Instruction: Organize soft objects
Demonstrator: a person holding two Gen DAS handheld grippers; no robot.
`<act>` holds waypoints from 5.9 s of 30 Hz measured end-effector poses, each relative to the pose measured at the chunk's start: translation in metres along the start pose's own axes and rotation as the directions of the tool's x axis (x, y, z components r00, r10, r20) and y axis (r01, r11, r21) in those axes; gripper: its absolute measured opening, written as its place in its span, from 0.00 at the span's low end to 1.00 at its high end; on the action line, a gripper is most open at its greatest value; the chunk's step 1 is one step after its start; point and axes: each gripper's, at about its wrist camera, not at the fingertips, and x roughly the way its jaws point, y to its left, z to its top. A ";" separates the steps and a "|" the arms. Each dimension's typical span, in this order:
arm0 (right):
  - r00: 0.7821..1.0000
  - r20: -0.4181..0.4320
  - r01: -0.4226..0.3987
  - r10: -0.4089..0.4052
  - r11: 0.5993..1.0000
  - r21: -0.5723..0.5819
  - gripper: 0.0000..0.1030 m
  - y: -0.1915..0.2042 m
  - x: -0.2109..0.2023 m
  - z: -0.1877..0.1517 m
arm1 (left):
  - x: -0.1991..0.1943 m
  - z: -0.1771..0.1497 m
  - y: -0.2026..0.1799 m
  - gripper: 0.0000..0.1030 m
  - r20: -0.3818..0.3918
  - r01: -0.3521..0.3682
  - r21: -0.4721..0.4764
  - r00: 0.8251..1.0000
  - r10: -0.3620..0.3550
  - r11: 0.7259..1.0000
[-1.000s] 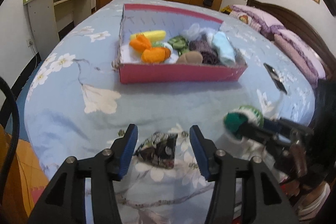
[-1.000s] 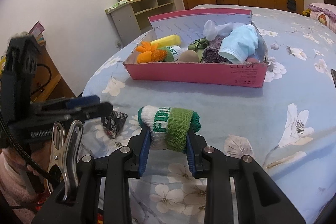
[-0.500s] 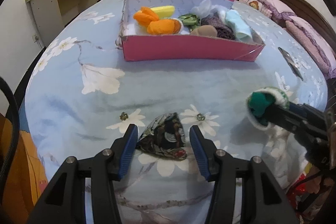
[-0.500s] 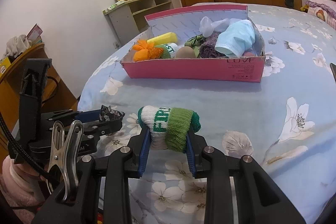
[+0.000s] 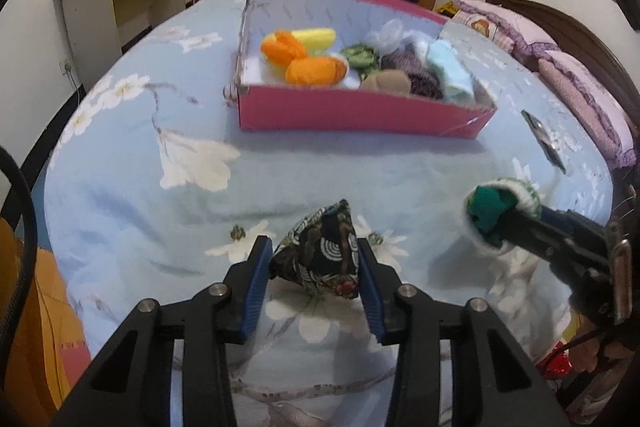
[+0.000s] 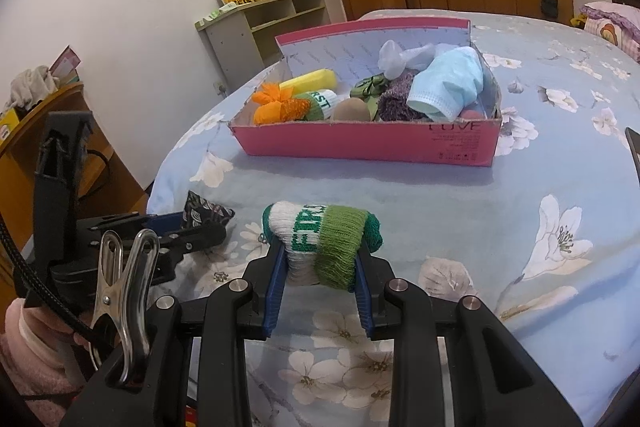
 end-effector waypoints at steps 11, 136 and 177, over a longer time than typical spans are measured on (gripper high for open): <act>1.000 0.012 0.021 -0.021 1.000 -0.016 0.30 0.001 -0.006 0.006 | -0.018 0.024 -0.014 0.42 0.075 0.026 0.054 0.997 -0.030 0.998; 0.976 0.142 0.166 -0.163 0.986 -0.014 0.59 -0.025 0.013 0.058 | 0.009 0.090 -0.016 0.62 0.146 -0.069 -0.047 0.986 0.075 0.996; 0.958 -0.053 0.285 -0.281 0.955 0.084 0.59 -0.055 0.070 0.023 | 0.083 0.043 -0.016 0.64 0.033 -0.128 -0.058 0.991 0.130 0.990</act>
